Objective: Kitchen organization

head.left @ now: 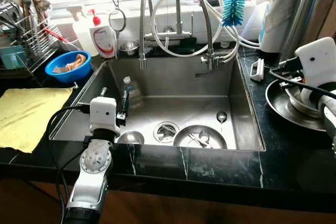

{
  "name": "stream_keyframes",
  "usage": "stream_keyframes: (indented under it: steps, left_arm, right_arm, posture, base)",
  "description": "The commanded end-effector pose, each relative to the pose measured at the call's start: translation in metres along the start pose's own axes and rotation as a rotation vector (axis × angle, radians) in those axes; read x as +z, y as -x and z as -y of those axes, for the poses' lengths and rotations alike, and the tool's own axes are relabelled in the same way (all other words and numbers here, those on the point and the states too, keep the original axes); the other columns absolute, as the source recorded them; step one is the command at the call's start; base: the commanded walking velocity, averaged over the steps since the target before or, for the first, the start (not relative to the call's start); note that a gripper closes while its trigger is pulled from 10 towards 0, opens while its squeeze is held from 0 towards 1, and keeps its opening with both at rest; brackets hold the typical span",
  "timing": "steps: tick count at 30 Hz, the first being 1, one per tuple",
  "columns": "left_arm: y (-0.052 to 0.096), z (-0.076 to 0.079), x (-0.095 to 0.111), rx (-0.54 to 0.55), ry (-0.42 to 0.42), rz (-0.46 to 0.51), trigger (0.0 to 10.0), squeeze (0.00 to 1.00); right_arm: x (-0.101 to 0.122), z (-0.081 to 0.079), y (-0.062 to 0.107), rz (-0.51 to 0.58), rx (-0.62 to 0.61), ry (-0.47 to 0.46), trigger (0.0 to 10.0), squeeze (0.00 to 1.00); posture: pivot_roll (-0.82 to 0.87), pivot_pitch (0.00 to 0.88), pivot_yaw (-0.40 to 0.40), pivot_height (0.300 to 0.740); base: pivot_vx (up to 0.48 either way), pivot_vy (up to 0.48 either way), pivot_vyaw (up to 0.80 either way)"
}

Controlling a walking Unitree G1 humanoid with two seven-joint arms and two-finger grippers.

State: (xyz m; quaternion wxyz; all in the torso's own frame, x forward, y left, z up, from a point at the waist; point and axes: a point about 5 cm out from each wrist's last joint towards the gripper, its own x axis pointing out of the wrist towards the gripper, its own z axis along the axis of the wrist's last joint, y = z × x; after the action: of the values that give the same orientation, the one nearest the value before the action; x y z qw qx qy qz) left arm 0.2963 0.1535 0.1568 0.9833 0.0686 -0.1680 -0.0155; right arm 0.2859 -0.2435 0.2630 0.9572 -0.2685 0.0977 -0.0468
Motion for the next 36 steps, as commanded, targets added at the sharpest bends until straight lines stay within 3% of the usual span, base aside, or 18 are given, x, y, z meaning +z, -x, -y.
stream_keyframes:
  steps: [1,10,13,14,15,16,24,36]
  left_arm:
    - [-0.001,-0.003,-0.002,0.003,-0.001,-0.005,10.0,0.00]
    - [-0.001,-0.002,-0.004,-0.019,0.002,-0.010,10.0,0.00]
    - [-0.001,0.003,-0.003,-0.066,-0.047,0.006,10.0,0.00]
    - [0.000,0.004,-0.003,-0.069,-0.046,0.005,10.0,0.00]
    - [0.000,0.005,-0.003,-0.071,-0.044,0.004,10.0,0.00]
    - [0.000,0.006,-0.004,-0.072,-0.041,0.002,10.0,0.00]
    - [-0.001,0.007,-0.004,-0.079,-0.035,-0.002,10.0,0.00]
    - [-0.001,0.007,-0.005,-0.084,-0.035,-0.006,10.0,0.00]
  right_arm:
    - [0.003,-0.008,0.004,-0.004,0.047,-0.002,10.0,1.00]
    - [-0.005,-0.017,0.005,-0.079,0.073,-0.028,10.0,1.00]
    - [-0.006,-0.013,0.006,-0.087,0.042,-0.032,10.0,1.00]
    - [-0.006,-0.011,0.005,-0.091,0.031,-0.034,10.0,0.23]
    - [-0.007,-0.010,0.005,-0.093,0.023,-0.037,10.0,0.23]
    - [-0.007,-0.009,0.006,-0.099,0.013,-0.038,10.0,0.00]
    - [-0.026,-0.004,0.008,-0.182,-0.029,-0.022,10.0,0.00]
    - [-0.028,-0.004,0.006,-0.184,-0.054,-0.020,10.0,0.00]
  posture:
    - [-0.31,0.000,0.137,0.740]
    - [-0.30,0.000,0.133,0.740]
    - [-0.30,0.000,0.132,0.740]
    - [-0.30,0.000,0.133,0.740]
    - [-0.30,0.000,0.133,0.740]
    - [-0.30,0.000,0.133,0.740]
    - [-0.31,0.000,0.143,0.740]
    - [-0.31,0.000,0.144,0.740]
  base:
    - [0.000,0.000,0.00]
    - [0.000,0.000,0.00]
    - [0.000,0.000,0.00]
    - [0.000,0.000,0.00]
    - [0.000,0.000,0.00]
    - [0.000,0.000,0.00]
    - [0.000,0.000,0.00]
    - [0.000,0.000,0.00]
